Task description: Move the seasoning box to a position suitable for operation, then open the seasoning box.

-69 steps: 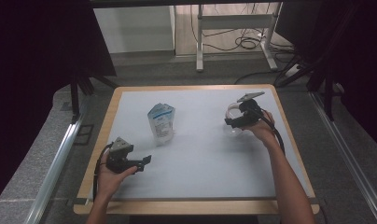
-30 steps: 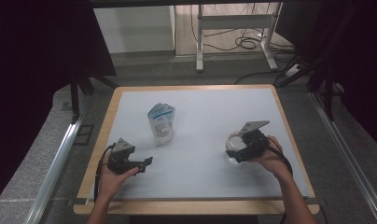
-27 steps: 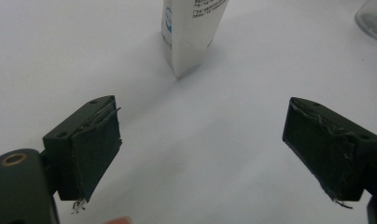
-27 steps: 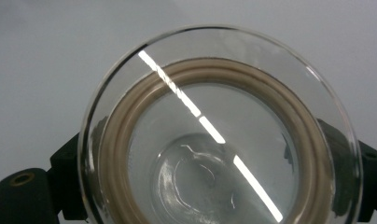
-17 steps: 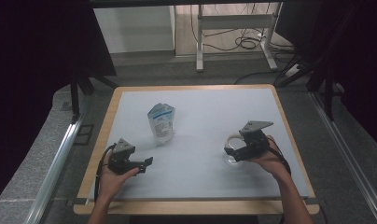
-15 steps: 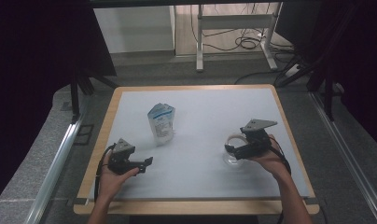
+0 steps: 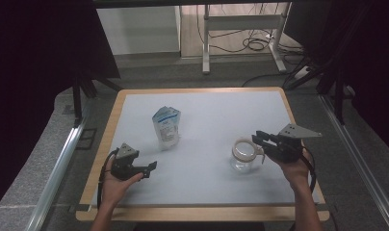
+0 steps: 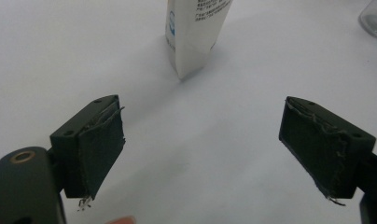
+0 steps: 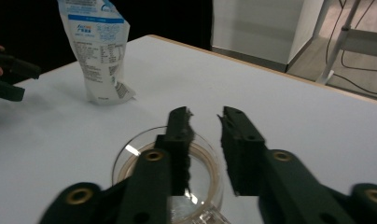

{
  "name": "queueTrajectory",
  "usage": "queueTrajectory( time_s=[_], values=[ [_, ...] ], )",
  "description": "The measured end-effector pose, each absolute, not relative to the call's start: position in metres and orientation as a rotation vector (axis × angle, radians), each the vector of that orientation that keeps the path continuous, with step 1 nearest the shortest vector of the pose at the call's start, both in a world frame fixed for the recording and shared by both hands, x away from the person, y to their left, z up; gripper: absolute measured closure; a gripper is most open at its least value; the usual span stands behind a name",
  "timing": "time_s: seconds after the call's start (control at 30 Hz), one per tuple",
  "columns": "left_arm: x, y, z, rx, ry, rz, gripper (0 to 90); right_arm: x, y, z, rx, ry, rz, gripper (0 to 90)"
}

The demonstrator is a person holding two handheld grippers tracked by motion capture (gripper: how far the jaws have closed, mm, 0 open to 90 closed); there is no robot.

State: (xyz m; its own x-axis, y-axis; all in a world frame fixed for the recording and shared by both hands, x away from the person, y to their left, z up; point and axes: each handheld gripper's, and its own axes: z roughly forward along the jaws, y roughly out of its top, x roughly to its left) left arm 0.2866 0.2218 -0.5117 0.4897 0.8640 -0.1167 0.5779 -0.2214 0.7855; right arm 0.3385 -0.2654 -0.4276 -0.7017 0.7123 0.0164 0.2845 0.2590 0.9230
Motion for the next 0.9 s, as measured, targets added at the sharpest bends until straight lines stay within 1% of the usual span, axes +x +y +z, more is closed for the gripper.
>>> queueTrajectory(
  time_s=[0.13, 0.23, 0.5, 0.63, 0.83, 0.9],
  values=[
    [0.286, 0.220, -0.510, 1.911, 1.185, 0.447, 13.8, 0.340, -0.270, -0.433, 0.948, 2.133, 1.435, 86.4],
    [0.286, 0.218, -0.507, 1.902, 1.167, 0.449, 14.5, 0.338, -0.270, -0.435, 0.946, 2.141, 1.409, 89.7],
    [0.288, 0.214, -0.501, 1.890, 1.132, 0.443, 15.5, 0.324, -0.274, -0.436, 0.952, 2.130, 1.345, 90.0],
    [0.289, 0.212, -0.499, 1.889, 1.113, 0.441, 17.9, 0.319, -0.280, -0.439, 0.974, 2.122, 1.331, 90.0],
    [0.288, 0.209, -0.497, 1.886, 1.106, 0.449, 18.9, 0.321, -0.283, -0.443, 0.999, 2.121, 1.320, 90.0],
    [0.288, 0.208, -0.496, 1.884, 1.096, 0.442, 21.1, 0.322, -0.283, -0.445, 1.001, 2.124, 1.314, 90.0]
  ],
)
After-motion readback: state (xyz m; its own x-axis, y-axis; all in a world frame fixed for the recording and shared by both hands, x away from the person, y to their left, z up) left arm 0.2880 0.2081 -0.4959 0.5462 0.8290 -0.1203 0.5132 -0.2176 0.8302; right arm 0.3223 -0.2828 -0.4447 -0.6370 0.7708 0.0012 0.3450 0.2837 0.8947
